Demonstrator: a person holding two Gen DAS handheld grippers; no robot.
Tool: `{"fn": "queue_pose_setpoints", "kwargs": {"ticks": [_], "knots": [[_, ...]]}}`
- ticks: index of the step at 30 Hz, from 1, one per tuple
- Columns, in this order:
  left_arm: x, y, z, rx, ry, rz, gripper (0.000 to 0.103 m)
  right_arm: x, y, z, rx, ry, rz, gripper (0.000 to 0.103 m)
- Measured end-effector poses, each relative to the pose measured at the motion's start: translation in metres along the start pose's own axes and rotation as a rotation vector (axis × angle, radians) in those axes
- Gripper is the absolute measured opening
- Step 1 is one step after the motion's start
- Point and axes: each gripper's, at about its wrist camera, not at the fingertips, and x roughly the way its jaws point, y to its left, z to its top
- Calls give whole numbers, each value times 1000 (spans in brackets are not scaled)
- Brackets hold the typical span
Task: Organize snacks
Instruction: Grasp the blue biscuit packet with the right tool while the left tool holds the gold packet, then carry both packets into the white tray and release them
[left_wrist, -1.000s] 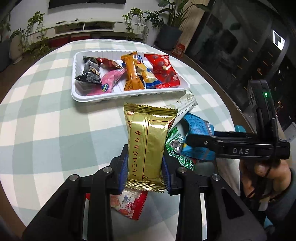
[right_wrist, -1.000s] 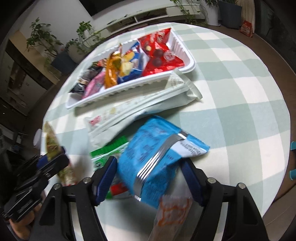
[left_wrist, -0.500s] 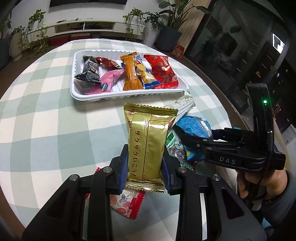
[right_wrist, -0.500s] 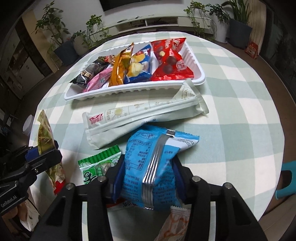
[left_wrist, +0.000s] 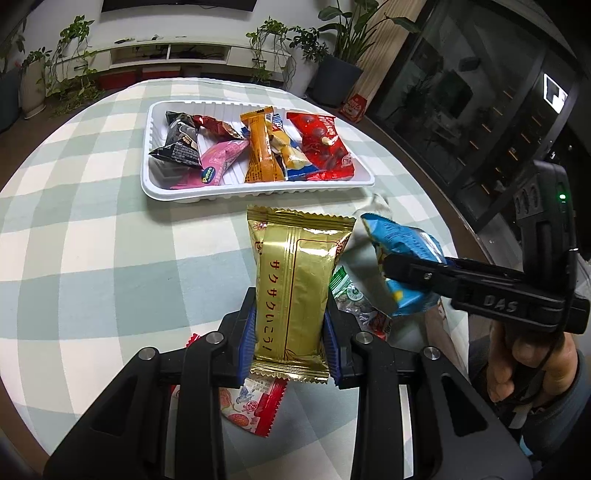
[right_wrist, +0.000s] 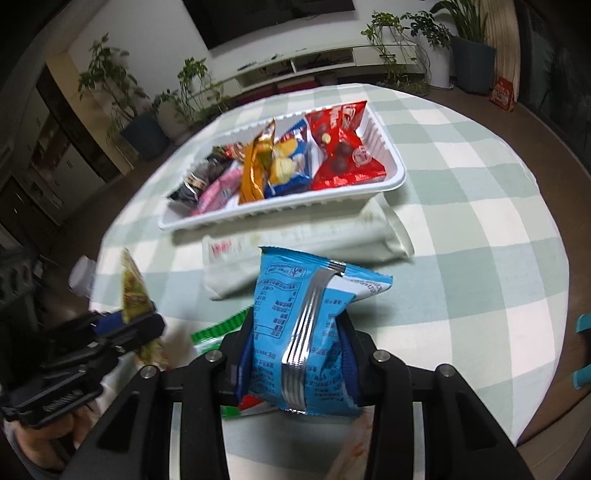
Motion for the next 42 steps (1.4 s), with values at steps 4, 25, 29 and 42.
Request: {"fn": "queue_pose_setpoints", "kwargs": {"ticks": [4, 25, 29, 42], "knots": [[-2, 2, 0, -11, -6, -15, 29, -13, -2, 0, 55, -32, 89, 42], [-35, 34, 22, -159, -126, -38, 29, -62, -103, 25, 391, -168, 284, 42], [-43, 40, 58, -156, -152, 5, 29, -89, -125, 59, 397, -246, 227, 42], [26, 30, 180, -60, -99, 145, 29, -49, -17, 204, 28, -267, 197, 42]]}}
